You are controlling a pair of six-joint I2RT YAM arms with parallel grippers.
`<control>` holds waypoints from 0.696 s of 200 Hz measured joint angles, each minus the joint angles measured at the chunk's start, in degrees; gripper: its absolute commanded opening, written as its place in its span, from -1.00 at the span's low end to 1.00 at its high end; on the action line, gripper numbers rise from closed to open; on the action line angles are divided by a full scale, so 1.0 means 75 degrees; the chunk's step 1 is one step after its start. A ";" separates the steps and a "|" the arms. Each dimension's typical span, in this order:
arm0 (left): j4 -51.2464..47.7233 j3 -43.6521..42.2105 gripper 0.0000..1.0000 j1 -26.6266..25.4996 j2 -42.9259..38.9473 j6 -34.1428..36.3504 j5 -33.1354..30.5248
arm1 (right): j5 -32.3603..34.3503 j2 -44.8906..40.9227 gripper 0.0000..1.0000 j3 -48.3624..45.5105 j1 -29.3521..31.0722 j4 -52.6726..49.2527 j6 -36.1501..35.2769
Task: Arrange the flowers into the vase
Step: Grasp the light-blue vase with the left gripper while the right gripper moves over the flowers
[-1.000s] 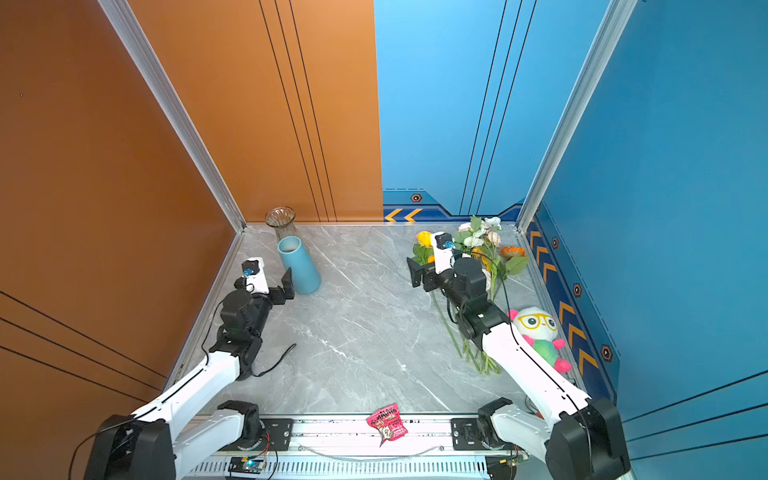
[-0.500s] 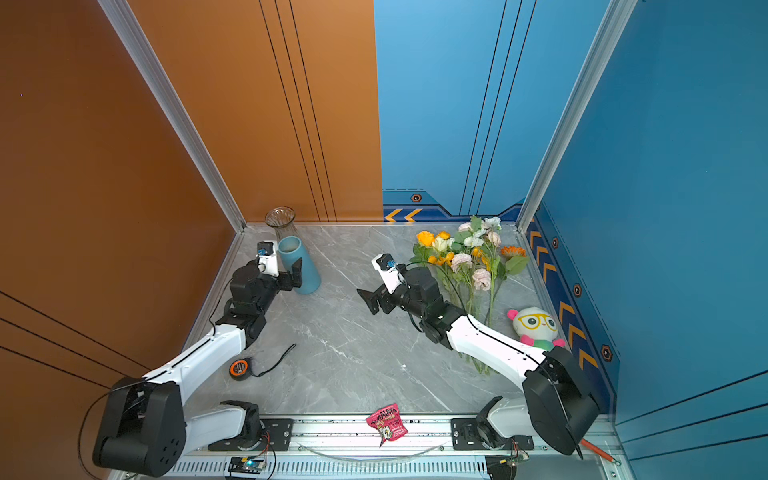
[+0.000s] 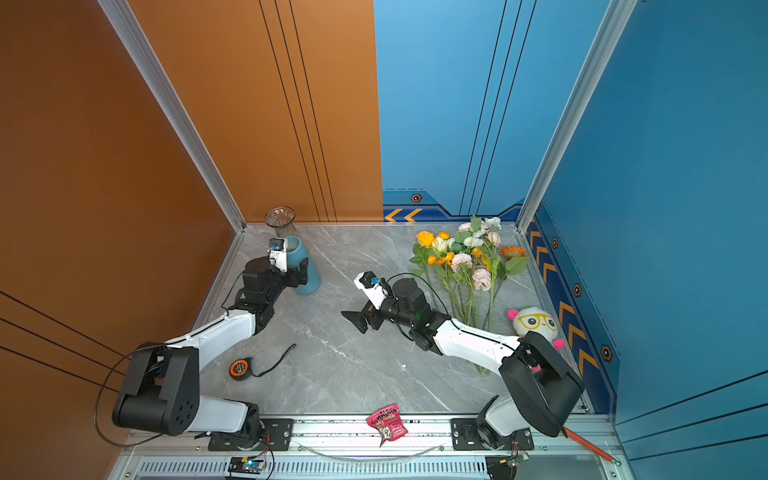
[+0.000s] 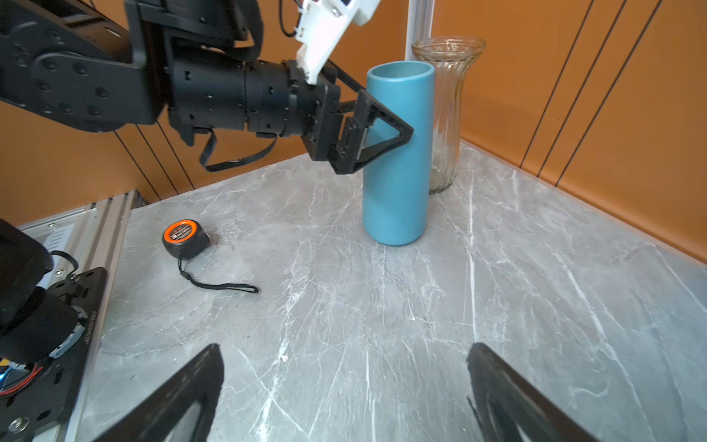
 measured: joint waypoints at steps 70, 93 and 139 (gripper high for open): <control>0.0851 0.0233 0.96 0.0096 0.0560 -0.0012 -0.0023 | -0.0184 0.0356 1.00 0.0000 0.0079 0.0064 -0.0061; 0.1005 0.0262 0.97 0.0122 0.0717 -0.0032 -0.0017 | -0.0201 0.0356 1.00 0.0000 0.0079 0.0061 -0.0122; 0.1247 0.0262 0.56 0.0128 0.0778 -0.0146 0.0169 | -0.0219 0.0356 1.00 0.0000 0.0079 0.0061 -0.0146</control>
